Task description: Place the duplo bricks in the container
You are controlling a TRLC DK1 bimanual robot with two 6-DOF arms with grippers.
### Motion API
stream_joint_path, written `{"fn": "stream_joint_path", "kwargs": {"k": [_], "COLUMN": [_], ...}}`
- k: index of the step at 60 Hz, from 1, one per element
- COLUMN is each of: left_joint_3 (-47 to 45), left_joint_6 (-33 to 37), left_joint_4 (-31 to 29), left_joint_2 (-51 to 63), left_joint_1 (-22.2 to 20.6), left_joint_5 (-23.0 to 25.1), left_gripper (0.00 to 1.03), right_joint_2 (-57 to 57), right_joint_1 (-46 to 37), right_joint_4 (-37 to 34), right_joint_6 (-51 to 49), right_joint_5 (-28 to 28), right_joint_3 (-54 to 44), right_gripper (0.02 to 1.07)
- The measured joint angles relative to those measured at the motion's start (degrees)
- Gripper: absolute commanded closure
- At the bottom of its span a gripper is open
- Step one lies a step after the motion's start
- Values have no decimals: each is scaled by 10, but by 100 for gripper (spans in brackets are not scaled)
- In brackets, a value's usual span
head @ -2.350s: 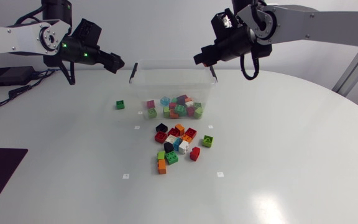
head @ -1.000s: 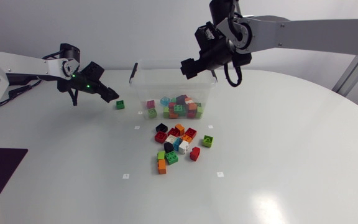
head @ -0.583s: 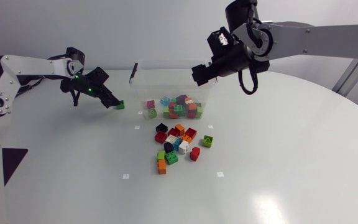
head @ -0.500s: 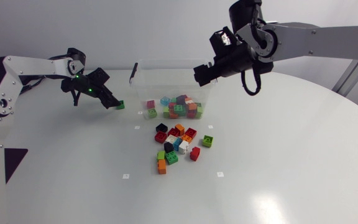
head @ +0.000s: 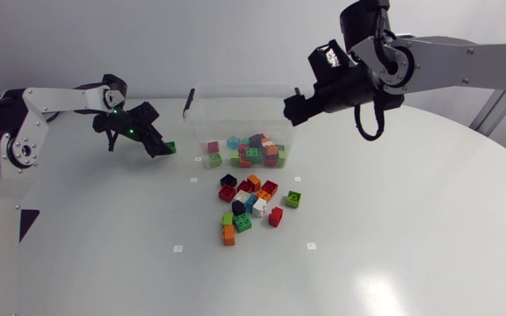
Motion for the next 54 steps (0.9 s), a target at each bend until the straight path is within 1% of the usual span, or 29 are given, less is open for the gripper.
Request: {"fn": "stream_joint_path", "kwargs": {"k": [3,9,16,20,21,25,32,34,38,43,50,52,54], "left_joint_3": [2,10,16,17,17,19,19,19,19,19,19,19,19], "left_joint_6": [4,10,16,18,19,19,19,19,19,19,25,26,29], "left_joint_4": [-6,-18,-26,-28,-28,-28,-28,-28,-30,-31,-36,-38,-41], "left_joint_2": [3,13,20,20,20,20,20,20,20,20,20,20,20], "left_joint_1": [0,0,0,0,-1,-2,-5,-7,-8,-9,-10,-10,-10], "left_joint_5": [0,0,0,0,0,0,0,0,0,0,0,0,0], "left_gripper": [12,19,22,30,34,39,42,44,44,54,73,77,77], "right_joint_2": [-10,-25,-39,-48,-49,-58,-68,-70,-72,-78,-89,-94,-99], "right_joint_1": [0,-1,-5,-7,-8,-10,-14,-16,-18,-21,-21,-21,-21], "right_joint_4": [1,2,3,3,3,4,7,7,8,13,20,20,21], "right_joint_6": [0,-2,-8,-11,-11,-12,-13,-13,-13,-13,-13,-13,-13], "right_joint_5": [0,-1,-2,-3,-3,-4,-4,-4,-5,-12,-18,-19,-20], "right_joint_3": [-6,-15,-30,-43,-46,-63,-92,-99,-110,-125,-142,-148,-154], "right_gripper": [11,11,11,11,11,11,11,11,11,11,11,11,11]}}
